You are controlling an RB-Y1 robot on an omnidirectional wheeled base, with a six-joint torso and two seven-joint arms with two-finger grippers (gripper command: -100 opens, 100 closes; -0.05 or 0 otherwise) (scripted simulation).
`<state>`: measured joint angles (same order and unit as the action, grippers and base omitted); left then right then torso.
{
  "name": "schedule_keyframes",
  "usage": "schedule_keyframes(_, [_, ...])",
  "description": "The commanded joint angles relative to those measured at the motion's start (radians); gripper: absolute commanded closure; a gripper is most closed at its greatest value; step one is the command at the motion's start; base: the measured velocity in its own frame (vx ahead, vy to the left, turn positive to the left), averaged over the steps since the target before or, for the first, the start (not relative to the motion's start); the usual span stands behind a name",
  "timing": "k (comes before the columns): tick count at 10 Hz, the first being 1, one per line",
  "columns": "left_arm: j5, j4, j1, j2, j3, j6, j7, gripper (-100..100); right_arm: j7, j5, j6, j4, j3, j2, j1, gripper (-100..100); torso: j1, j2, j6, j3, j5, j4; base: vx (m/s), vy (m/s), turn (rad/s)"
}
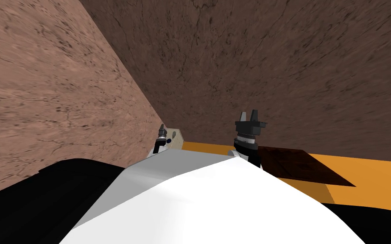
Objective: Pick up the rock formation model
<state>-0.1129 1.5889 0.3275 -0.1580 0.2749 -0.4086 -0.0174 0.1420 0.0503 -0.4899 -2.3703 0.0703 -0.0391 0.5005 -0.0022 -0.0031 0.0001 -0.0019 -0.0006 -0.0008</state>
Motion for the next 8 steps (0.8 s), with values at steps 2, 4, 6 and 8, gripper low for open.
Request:
schedule_keyframes(2, [-0.01, -0.071, -0.02, -0.002, 0.027, 0.023, 0.013, -100, 0.0, 0.0, 0.0, 0.0, 0.0, 0.0, 0.0, 0, -0.001, -0.001, 0.0, -0.001, 0.0, 0.0, 0.055, -0.061, 0.048])
schedule_keyframes(4, [-0.019, -0.134, -0.043, -0.007, 0.052, 0.042, 0.027, -100, 0.0, 0.0, 0.0, 0.0, 0.0, 0.0, 0.0, 0, 0.0, -0.001, 0.0, 0.0, 0.0, 0.0, 0.052, -0.044, 0.047])
schedule_keyframes(6, [-0.029, -0.197, -0.067, -0.011, 0.077, 0.061, 0.041, -100, 0.0, 0.0, 0.0, 0.0, 0.0, 0.0, 0.0, 0, -0.001, -0.001, 0.0, 0.0, 0.0, 0.0, 0.046, -0.054, 0.048])
schedule_keyframes(8, [-0.038, -0.26, -0.092, -0.014, 0.102, 0.08, 0.055, -100, 0.0, 0.0, 0.0, 0.0, 0.0, 0.0, 0.0, 0, -0.001, 0.0, 0.0, 0.0, 0.0, 0.0, 0.044, -0.049, 0.048])
